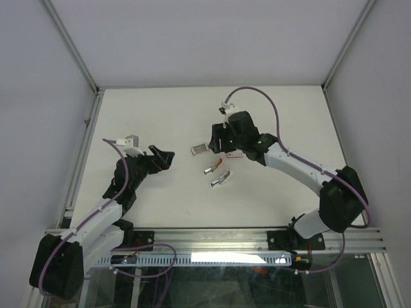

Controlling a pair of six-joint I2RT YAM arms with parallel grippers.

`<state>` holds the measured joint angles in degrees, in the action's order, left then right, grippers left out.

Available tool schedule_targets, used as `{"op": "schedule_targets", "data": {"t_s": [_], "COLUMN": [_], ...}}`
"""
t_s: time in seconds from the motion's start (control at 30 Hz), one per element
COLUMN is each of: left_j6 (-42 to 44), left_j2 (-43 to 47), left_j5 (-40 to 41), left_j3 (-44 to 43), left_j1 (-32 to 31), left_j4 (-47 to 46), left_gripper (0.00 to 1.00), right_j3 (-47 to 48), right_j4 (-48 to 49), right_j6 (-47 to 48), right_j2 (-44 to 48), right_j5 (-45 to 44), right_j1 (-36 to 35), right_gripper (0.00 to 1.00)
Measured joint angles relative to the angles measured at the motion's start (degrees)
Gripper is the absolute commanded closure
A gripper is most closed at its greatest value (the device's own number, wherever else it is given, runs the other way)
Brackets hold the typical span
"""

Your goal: Load the staples into the stapler

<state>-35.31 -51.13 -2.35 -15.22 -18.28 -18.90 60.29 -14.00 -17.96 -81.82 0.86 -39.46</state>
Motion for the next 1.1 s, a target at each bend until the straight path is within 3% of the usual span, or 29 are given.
{"op": "schedule_targets", "data": {"t_s": [0.2,0.6,1.1], "left_j6": [5.53,7.82,7.89], "left_j2": [4.09,1.73,-0.81], "left_j5": [1.79,1.62,1.03], "left_j3": [4.15,4.46,4.46], "left_j1": [0.0,0.0,0.0], "left_j4": [-4.79,-7.58,-7.78], "left_gripper": [0.01,0.01,0.01], "right_j3": [8.55,22.88,26.99], "right_j4": [-0.04,-0.35,-0.92], "right_j6": [1.42,3.98,2.43], "right_j2": [-13.99,-34.67,-39.87], "right_j5": [0.76,4.42,2.54], "right_j1": [-1.42,-1.42,-1.49], "right_gripper": [0.44,0.51,0.6]}}
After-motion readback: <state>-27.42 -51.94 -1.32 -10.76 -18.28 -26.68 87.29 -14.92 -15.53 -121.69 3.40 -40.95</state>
